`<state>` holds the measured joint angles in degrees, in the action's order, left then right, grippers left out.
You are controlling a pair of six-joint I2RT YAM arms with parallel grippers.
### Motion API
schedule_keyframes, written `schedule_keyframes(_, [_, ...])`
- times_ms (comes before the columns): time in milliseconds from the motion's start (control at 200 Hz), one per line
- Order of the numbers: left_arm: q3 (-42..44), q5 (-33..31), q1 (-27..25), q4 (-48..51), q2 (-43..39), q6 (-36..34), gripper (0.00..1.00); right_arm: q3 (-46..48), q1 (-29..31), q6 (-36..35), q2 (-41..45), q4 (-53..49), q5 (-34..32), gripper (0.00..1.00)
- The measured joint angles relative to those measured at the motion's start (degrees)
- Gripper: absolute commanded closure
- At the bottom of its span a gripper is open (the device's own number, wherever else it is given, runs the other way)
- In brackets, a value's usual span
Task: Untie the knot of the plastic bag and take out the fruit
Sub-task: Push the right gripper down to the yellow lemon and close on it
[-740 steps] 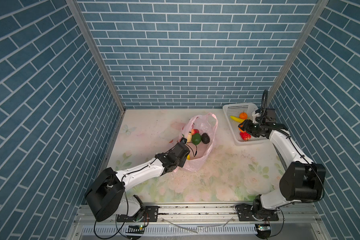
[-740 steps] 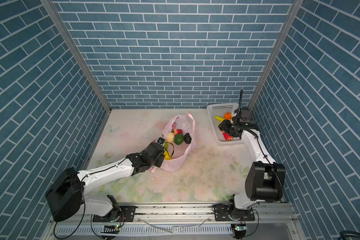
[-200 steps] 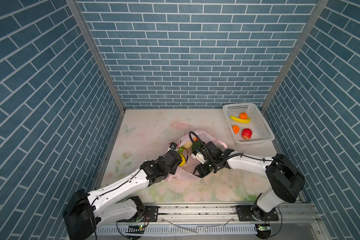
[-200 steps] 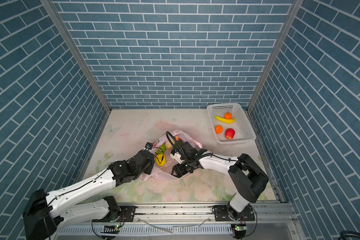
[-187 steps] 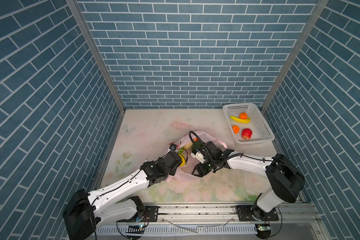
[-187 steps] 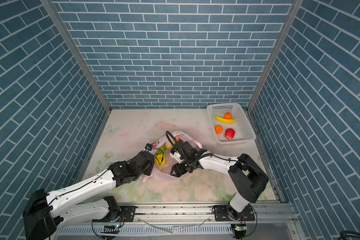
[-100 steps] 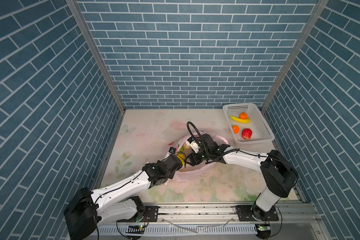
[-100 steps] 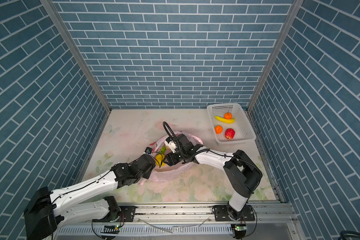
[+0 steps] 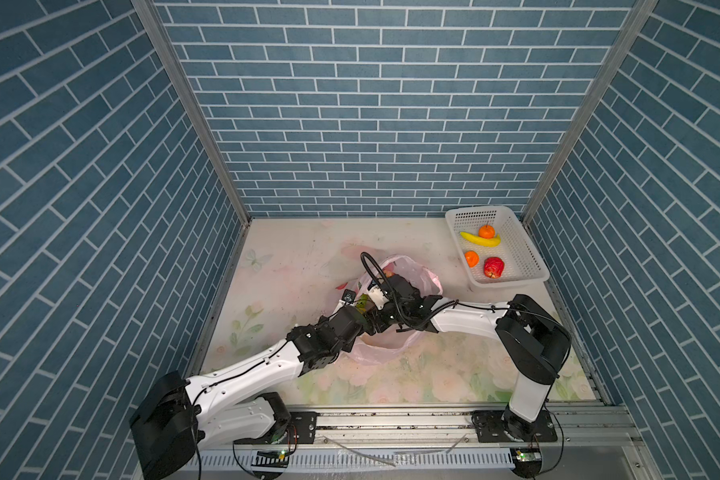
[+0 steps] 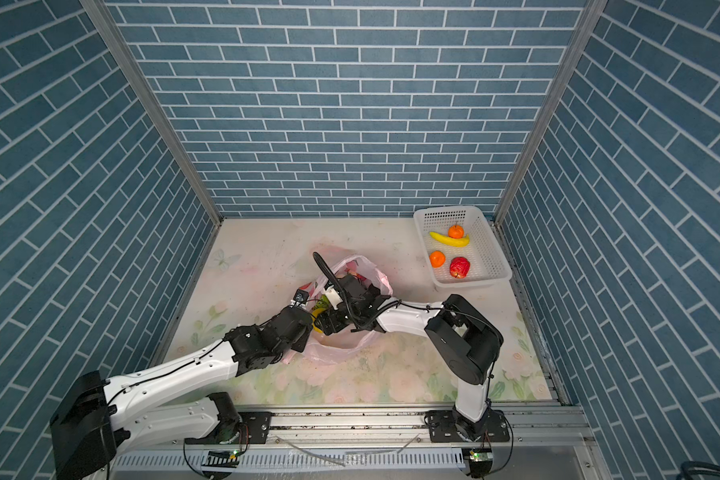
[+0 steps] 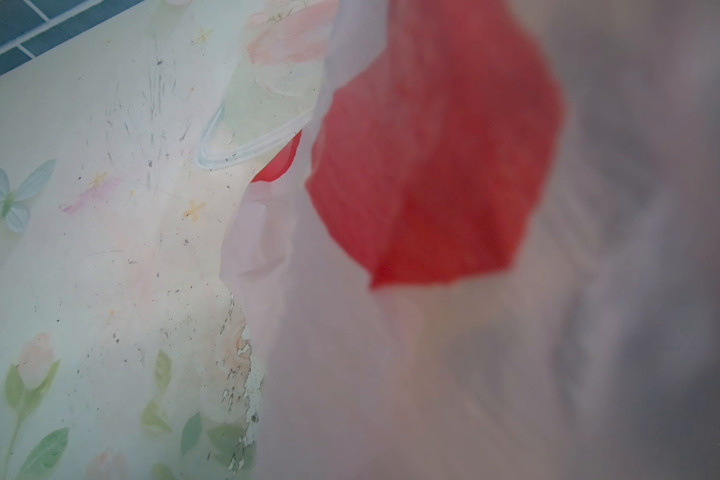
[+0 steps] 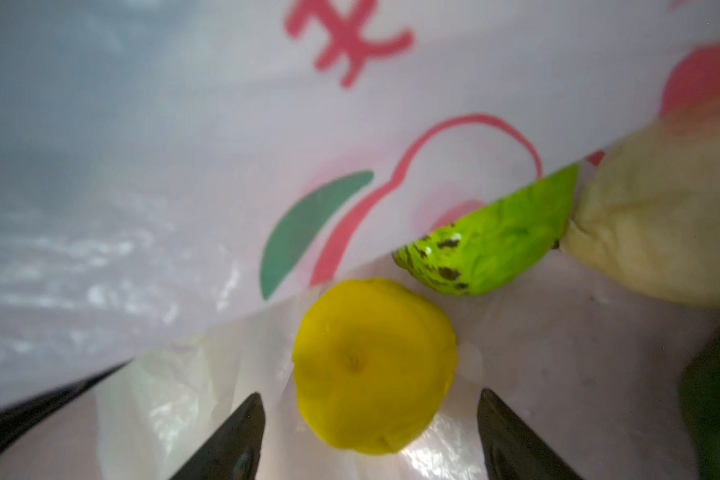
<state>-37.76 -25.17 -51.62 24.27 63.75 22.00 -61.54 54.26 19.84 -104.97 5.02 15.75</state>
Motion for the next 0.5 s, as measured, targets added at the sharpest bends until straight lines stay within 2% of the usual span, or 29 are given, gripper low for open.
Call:
schedule_keyframes(140, [0.55, 0.72, 0.00, -0.61, -0.09, -0.39, 1.00, -4.13, 0.63, 0.50, -3.76, 0.17, -1.20, 0.20])
schedule_keyframes(500, [0.85, 1.03, 0.04, -0.94, -0.20, -0.96, 1.00, -7.52, 0.94, 1.38, -7.21, -1.40, -2.58, 0.60])
